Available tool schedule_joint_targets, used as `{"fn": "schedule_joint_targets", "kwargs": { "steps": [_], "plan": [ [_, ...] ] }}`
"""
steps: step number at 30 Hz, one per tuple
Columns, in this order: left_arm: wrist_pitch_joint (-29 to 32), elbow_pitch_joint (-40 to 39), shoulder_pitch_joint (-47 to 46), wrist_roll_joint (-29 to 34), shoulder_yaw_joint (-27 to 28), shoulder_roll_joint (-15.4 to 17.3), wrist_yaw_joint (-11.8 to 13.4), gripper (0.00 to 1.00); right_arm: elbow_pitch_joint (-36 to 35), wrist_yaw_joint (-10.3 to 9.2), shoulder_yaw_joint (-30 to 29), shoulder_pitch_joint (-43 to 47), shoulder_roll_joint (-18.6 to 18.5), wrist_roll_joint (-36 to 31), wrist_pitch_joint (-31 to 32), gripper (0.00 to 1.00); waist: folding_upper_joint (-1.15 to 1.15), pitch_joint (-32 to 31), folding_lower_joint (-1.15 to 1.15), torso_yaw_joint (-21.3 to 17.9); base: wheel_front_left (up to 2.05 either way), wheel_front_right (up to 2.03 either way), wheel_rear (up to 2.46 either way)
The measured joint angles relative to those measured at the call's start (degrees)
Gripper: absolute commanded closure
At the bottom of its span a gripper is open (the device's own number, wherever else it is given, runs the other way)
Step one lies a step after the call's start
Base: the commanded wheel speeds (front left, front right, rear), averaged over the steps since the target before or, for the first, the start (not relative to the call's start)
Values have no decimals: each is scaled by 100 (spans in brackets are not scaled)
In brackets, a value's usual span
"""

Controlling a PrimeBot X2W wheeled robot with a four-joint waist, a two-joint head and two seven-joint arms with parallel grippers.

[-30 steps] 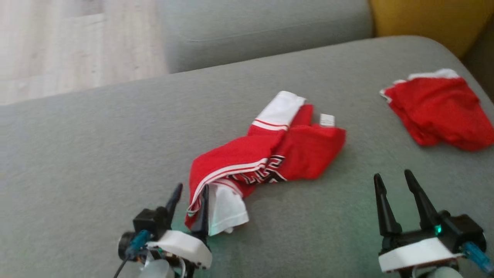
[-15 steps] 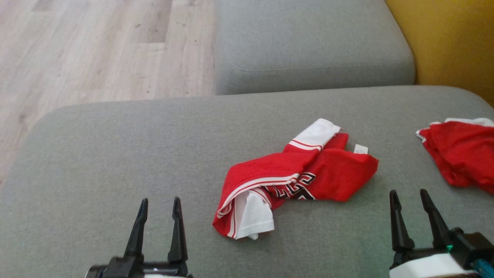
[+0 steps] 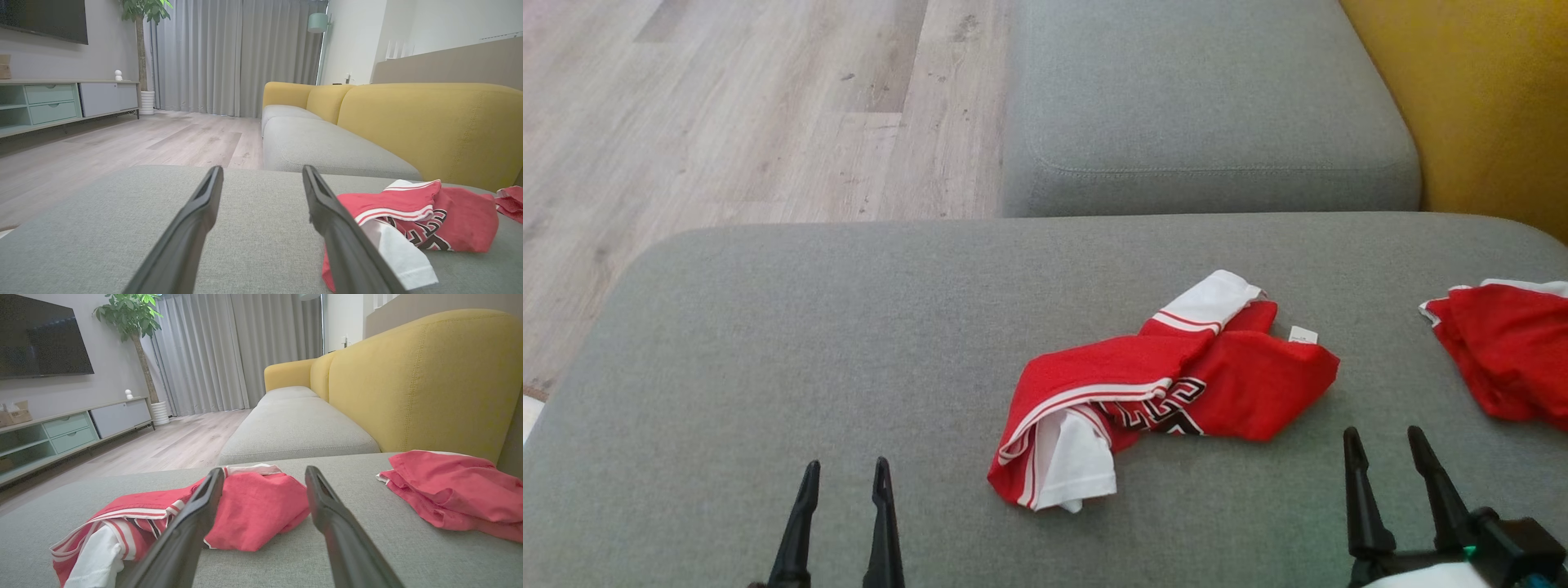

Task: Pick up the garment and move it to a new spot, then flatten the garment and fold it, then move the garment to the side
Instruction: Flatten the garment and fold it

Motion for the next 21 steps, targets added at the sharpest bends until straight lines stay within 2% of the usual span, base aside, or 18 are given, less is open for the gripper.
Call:
{"fn": "schedule_joint_targets", "kwargs": {
  "steps": [21],
  "plan": [
    [0, 32, -11, 143, -10, 0, -5, 0, -26, 0, -1, 1, 24, -48, 0, 0, 0, 42, 0, 43, 0, 0, 0]
  ]
}}
